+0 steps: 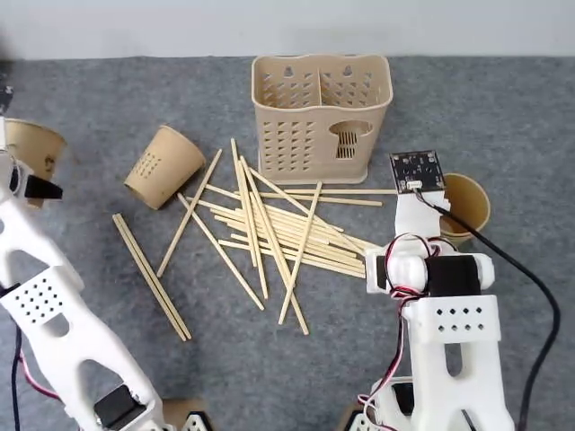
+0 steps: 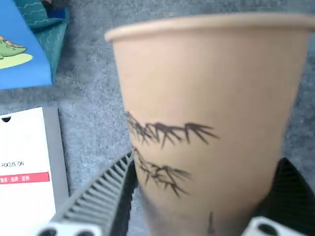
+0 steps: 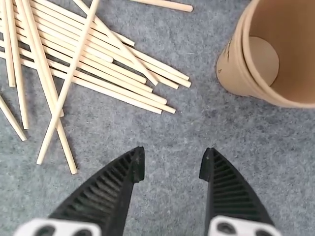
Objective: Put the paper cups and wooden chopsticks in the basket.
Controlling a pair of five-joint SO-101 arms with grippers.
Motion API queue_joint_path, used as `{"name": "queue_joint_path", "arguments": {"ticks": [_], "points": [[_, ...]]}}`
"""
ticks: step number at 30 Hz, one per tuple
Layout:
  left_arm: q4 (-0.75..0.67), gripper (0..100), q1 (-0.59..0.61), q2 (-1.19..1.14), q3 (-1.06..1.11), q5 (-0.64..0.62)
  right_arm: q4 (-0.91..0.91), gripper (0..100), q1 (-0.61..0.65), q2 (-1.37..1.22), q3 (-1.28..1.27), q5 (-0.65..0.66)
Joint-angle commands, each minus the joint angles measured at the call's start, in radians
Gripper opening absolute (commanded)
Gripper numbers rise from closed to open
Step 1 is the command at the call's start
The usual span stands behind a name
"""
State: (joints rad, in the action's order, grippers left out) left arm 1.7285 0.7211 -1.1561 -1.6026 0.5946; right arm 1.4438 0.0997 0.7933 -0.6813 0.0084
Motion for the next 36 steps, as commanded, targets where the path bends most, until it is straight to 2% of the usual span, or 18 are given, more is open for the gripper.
{"name": "queue_joint_path", "arguments": {"ticks": [1, 18, 22, 29, 36], "points": [[0.025, 39, -0.017, 0.08, -0.068, -0.044, 0.059, 20.2, -0.001, 0.031, 0.057, -0.002], [0.029, 39, -0.021, 0.373, -0.068, -0.256, 0.102, 20.1, -0.002, 0.042, 0.087, 0.003], [0.029, 39, -0.028, 0.443, -0.068, -0.324, 0.139, 20.1, -0.001, 0.156, 0.087, 0.051], [0.029, 39, -0.051, 0.589, -0.068, -0.439, 0.163, 20.1, -0.001, 0.41, 0.08, 0.055], [0.029, 39, -0.089, 0.738, -0.068, -0.603, 0.176, 20.1, -0.001, 0.458, 0.078, 0.055]]}}
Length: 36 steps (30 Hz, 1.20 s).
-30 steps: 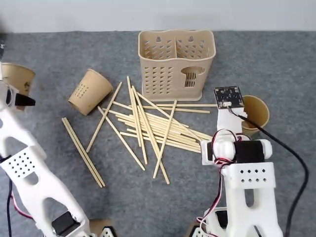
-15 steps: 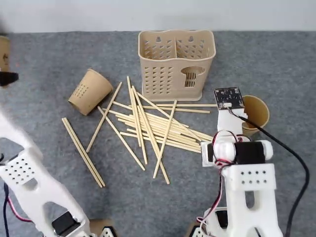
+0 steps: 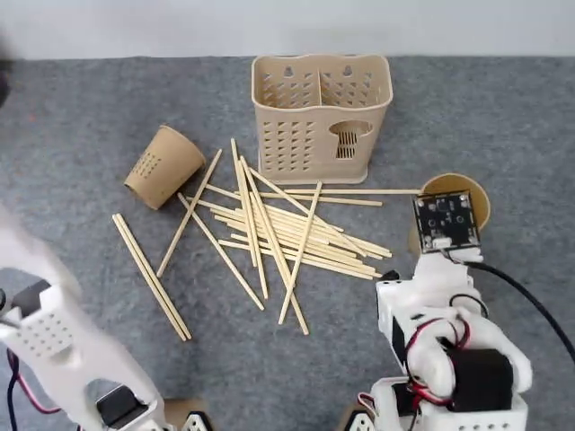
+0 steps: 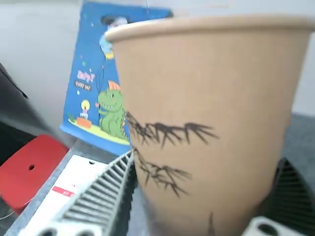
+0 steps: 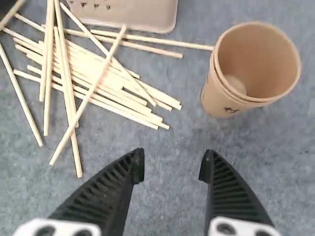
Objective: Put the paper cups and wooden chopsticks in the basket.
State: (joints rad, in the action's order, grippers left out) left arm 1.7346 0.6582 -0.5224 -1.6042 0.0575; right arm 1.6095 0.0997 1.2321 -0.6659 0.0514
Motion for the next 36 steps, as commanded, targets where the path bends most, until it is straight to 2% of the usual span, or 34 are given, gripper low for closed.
{"name": "queue_joint_path", "arguments": {"ticks": [1, 5, 10, 18, 24, 36], "points": [[0.023, 39, -0.037, 0.123, -0.065, -0.081, 0.012, 20.1, -0.001, 0.024, 0.063, 0.012], [0.023, 39, -0.083, 0.196, -0.039, -0.141, 0.012, 20.1, -0.001, 0.027, 0.064, 0.012], [0.023, 39, -0.172, 0.331, 0.091, -0.207, 0.013, 20.1, -0.001, 0.027, 0.069, 0.014], [0.02, 39, -0.399, 0.588, 0.381, -0.341, 0.107, 20.1, -0.001, 0.028, 0.167, 0.014], [0.018, 39, -0.568, 0.701, 0.552, -0.347, 0.185, 20.1, -0.001, 0.038, 0.308, 0.012], [0.017, 39, -0.835, 0.822, 0.898, -0.35, 0.183, 20.2, 0.008, 0.302, 0.385, 0.009]]}}
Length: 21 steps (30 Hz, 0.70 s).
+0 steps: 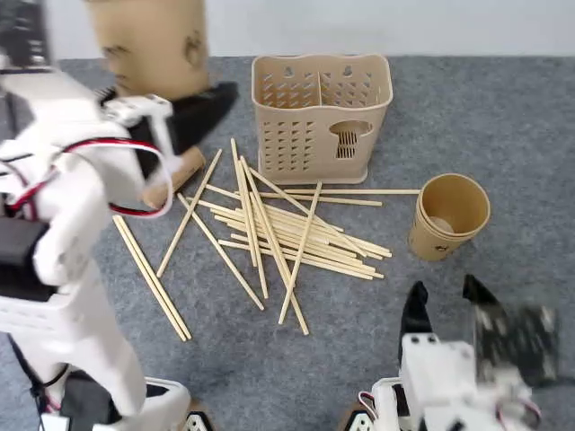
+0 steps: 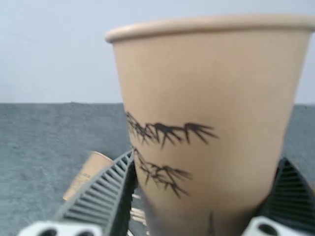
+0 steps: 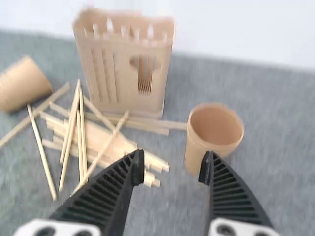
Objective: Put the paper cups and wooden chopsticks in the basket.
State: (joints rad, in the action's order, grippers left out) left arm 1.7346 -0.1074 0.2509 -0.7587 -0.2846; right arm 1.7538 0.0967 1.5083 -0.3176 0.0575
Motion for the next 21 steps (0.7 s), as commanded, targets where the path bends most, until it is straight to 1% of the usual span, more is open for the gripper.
{"name": "queue_joint_path", "arguments": {"ticks": [1, 3, 7, 10, 12, 15, 17, 21], "points": [[0.017, 39, -0.097, 0.058, 0.081, -0.008, 0.039, 20.2, 0.012, 0.035, 0.035, 0.003], [0.003, 39, -0.147, 0.08, 0.137, -0.009, 0.039, 20.1, 0.012, 0.044, 0.034, 0.003], [-0.058, 39, -0.209, 0.138, 0.254, -0.012, 0.039, 20.1, 0.012, 0.062, 0.034, 0.002], [-0.137, 39, -0.242, 0.199, 0.367, -0.051, 0.039, 20.1, 0.012, 0.079, 0.034, 0.002], [-0.198, 38, -0.264, 0.252, 0.456, -0.06, 0.039, 20.1, 0.012, 0.09, 0.034, 0.002], [-0.325, 31, -0.296, 0.334, 0.618, -0.058, 0.039, 20.1, 0.012, 0.102, 0.032, 0.002], [-0.443, 26, -0.311, 0.394, 0.743, -0.058, 0.039, 20.1, 0.012, 0.104, 0.032, 0.002], [-0.7, 24, -0.318, 0.5, 1.006, -0.058, 0.039, 20.1, 0.012, 0.104, 0.032, 0.0]]}}
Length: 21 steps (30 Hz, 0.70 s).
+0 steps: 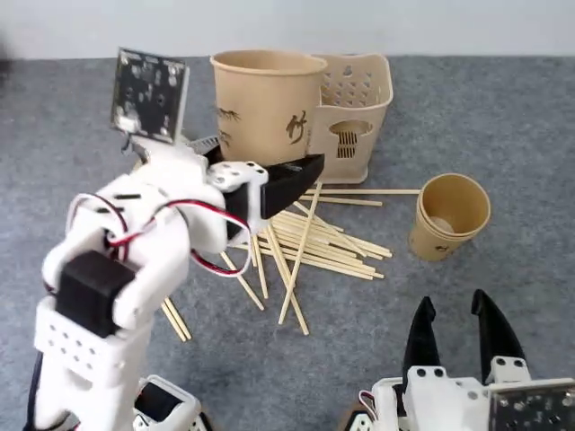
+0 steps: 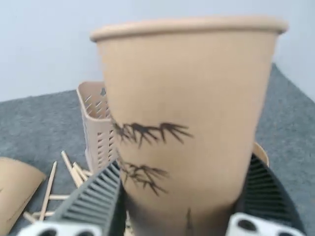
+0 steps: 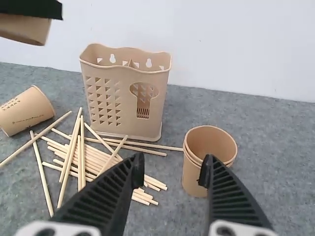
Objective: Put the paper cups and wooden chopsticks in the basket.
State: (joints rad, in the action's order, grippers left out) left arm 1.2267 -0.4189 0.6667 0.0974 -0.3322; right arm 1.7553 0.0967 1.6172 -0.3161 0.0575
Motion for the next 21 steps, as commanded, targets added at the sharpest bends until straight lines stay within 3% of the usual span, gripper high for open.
{"name": "queue_joint_path", "arguments": {"ticks": [1, 6, 9, 12, 17, 21], "points": [[-0.25, 24, -0.006, 0.107, 0.216, -0.009, 0.039, 20.1, 0.012, -0.005, 0.031, 0.0], [-0.531, 24, -0.009, 0.198, 0.492, -0.009, 0.039, 20.1, 0.012, -0.005, 0.029, 0.0], [-0.598, 24, -0.006, 0.236, 0.579, -0.008, 0.039, 20.1, 0.012, -0.013, 0.029, 0.0], [-0.534, 25, -0.011, 0.262, 0.575, -0.008, 0.038, 20.4, 0.012, -0.016, 0.006, 0.002], [-0.354, 37, -0.043, 0.265, 0.524, -0.011, 0.01, 20.5, 0.012, -0.05, -0.04, 0.003], [-0.333, 37, -0.058, 0.265, 0.542, -0.011, 0.015, 20.5, 0.012, -0.134, -0.018, 0.006]]}}
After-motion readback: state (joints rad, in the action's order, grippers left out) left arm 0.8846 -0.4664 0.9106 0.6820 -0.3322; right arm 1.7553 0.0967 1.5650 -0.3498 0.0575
